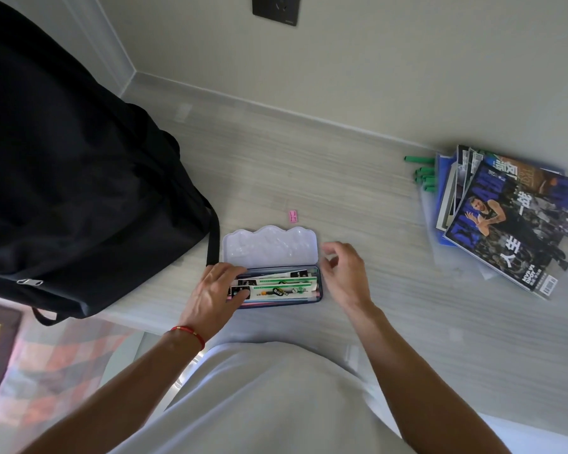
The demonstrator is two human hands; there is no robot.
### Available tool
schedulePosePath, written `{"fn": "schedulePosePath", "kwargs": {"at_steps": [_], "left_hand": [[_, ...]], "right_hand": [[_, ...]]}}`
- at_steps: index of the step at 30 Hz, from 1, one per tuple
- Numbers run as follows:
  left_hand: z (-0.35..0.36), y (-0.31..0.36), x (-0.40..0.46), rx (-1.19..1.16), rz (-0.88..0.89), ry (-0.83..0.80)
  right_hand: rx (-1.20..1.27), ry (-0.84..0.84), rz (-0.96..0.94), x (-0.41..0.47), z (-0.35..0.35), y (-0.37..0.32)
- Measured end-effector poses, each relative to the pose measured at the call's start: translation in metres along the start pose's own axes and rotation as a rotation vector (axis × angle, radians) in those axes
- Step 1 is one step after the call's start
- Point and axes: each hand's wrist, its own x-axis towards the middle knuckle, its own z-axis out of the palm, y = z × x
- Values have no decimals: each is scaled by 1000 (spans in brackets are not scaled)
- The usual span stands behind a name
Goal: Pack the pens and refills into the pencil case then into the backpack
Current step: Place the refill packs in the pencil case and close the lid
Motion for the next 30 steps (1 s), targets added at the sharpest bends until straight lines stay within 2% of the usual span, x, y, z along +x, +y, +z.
{"fn": "schedulePosePath", "kwargs": {"at_steps": [5, 12, 16, 21, 25, 30], "left_hand": [[-5, -3, 3, 8, -71, 59], [-16, -13, 1, 5, -160, 72], [-16, -8, 1, 11, -131, 78], [-10, -1, 0, 6, -202, 76], [-7, -4, -3, 41, -209, 57], [-11, -7, 1, 66, -262, 24]], "right_hand": [[-137, -124, -145, 68, 12, -41], [-471, -332, -107, 130, 49, -53], [-420, -293, -50, 132, 43, -58], [26, -63, 50, 92, 3, -52], [40, -174, 22, 14, -13, -22], [19, -144, -17, -14, -1, 2]]}}
